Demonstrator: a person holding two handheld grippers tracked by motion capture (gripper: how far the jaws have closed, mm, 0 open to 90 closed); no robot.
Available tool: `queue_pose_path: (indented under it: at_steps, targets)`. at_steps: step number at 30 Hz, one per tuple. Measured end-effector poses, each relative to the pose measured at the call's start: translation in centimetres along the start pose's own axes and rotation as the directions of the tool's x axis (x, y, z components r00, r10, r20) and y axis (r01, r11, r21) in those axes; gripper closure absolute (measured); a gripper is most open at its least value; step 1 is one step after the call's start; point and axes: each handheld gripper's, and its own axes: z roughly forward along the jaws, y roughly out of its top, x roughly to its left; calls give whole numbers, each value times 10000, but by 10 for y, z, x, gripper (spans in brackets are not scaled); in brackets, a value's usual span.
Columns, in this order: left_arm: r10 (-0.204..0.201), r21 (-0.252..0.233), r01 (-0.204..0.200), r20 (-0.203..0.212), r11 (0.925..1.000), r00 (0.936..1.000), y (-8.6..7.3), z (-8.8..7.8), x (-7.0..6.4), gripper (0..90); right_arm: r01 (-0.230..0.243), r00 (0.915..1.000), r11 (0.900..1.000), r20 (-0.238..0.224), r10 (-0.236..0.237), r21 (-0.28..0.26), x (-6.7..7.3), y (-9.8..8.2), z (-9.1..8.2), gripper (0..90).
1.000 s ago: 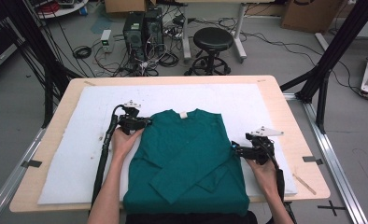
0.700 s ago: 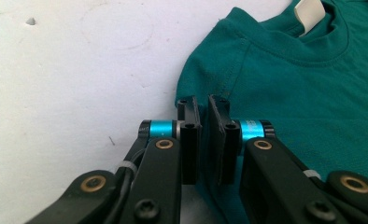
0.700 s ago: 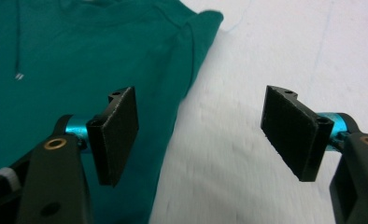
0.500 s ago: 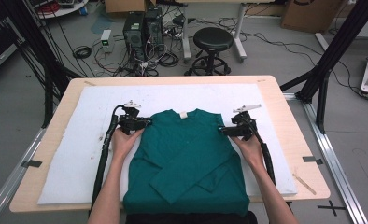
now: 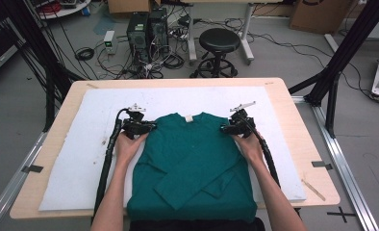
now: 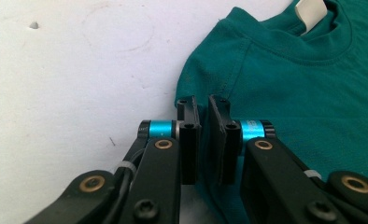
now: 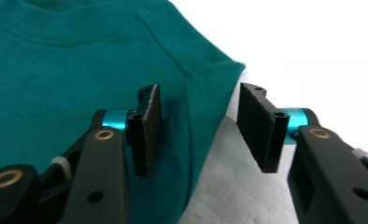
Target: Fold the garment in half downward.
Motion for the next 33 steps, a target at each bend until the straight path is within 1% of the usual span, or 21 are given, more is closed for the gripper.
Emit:
queue_pose_path:
  at_steps: [1, 2, 3, 8, 10, 13, 15, 17, 18, 19, 20, 23, 24, 26, 29, 33]
  targets:
    - [0, 0, 0, 0, 10000, 10000, 0, 0, 0, 827, 0, 10000, 10000, 0, 0, 0, 0, 0, 0, 546]
    - [14, 12, -14, -5, 10000, 10000, 0, 0, 0, 827, 8, 10000, 10000, -11, -8, -22, -2, 0, 0, 592]
    - [9, 8, -9, -4, 10000, 10000, 0, 0, 0, 827, -12, 10000, 10000, -69, 12, -43, -3, 0, 0, 611]
    - [-66, -4, 66, 19, 10000, 10000, 0, 0, 0, 827, -378, 9989, 9992, -273, 374, -150, -11, -2, -1, 710]
    - [-85, -7, 85, 21, 10000, 10000, 0, 0, 0, 827, -454, 9984, 9988, -335, 448, -184, -14, -2, -1, 735]
    - [-102, -8, 102, 29, 9999, 9999, 0, 0, 0, 827, -463, 9988, 9987, -156, 460, -218, -17, -3, -1, 754]
    - [-115, -10, 115, 32, 9999, 9999, 0, 0, 0, 827, -627, 9980, 9979, -89, 626, -189, -19, -3, -2, 757]
    - [-121, -13, 121, 43, 9999, 9999, 0, 0, 1, 828, -620, 9981, 9978, -56, 619, -220, -21, -4, -2, 760]
    - [-129, -16, 129, 46, 9999, 9999, 0, 0, 1, 828, -783, 9969, 9967, -128, 780, -230, -24, -5, -3, 771]
    - [-129, -16, 129, 46, 9999, 9999, 0, 0, 1, 827, -783, 9969, 9967, -128, 780, -230, -24, -5, -3, 771]
    - [-134, -18, 134, 54, 9999, 9999, 0, 0, 1, 828, -939, 9951, 9953, -330, 931, -232, -26, -6, -3, 815]
    - [-130, -15, 130, 48, 9999, 9999, 0, 0, 1, 829, -872, 9956, 9959, -368, 863, -220, -24, -6, -4, 838]
    - [-131, -18, 131, 51, 9999, 9999, 0, 0, 1, 830, -689, 9973, 9974, -267, 683, -207, -22, -5, -4, 850]
    - [-128, -16, 128, 48, 9999, 9999, 0, 0, 1, 831, -657, 9976, 9976, -253, 651, -220, -21, -5, -4, 856]
    - [-123, -9, 123, 55, 9999, 9999, 0, -1, 1, 839, -783, 9961, 9966, -429, 772, -250, -24, -6, -4, 865]
    - [-126, -8, 126, 59, 9999, 9999, 0, -1, 1, 841, -829, 9957, 9961, -444, 816, -286, -24, -7, -3, 867]
